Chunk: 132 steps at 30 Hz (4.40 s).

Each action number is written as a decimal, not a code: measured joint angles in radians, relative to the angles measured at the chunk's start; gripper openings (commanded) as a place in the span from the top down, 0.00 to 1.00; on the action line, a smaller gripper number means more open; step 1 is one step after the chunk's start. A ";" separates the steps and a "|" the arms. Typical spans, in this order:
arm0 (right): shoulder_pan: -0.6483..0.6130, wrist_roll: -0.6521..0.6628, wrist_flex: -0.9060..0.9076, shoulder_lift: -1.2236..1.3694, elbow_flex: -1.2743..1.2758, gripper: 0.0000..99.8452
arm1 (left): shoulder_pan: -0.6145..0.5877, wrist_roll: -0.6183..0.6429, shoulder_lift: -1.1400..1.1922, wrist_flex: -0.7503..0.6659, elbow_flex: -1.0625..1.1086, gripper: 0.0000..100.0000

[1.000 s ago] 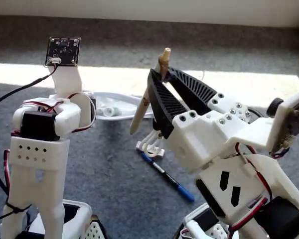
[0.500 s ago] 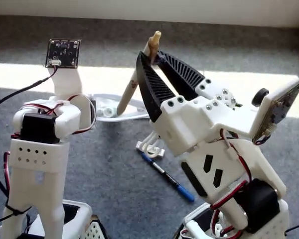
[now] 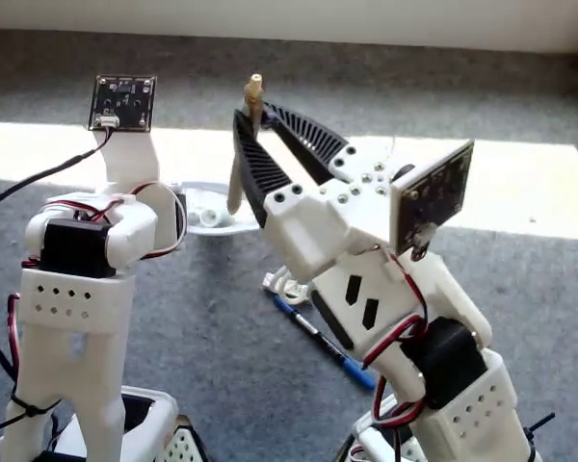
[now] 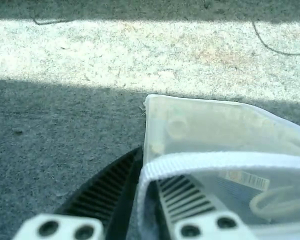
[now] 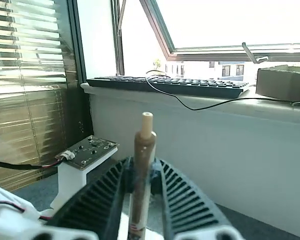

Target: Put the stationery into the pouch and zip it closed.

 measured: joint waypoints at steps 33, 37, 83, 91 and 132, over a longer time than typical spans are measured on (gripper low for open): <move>-0.112 0.318 -0.002 0.000 0.164 0.99 | 0.000 0.000 0.000 0.000 0.000 0.99; -0.112 0.318 -0.002 0.000 0.175 0.99 | 0.000 0.000 0.000 0.000 0.000 0.99; -0.064 0.324 0.083 0.000 0.203 0.86 | -0.008 0.000 0.000 0.000 0.000 0.99; -0.064 0.324 0.083 0.000 0.203 0.85 | -0.009 0.000 0.000 0.000 0.000 0.99; -0.061 0.324 0.238 0.000 0.155 0.67 | -0.009 0.000 0.000 0.000 0.000 0.99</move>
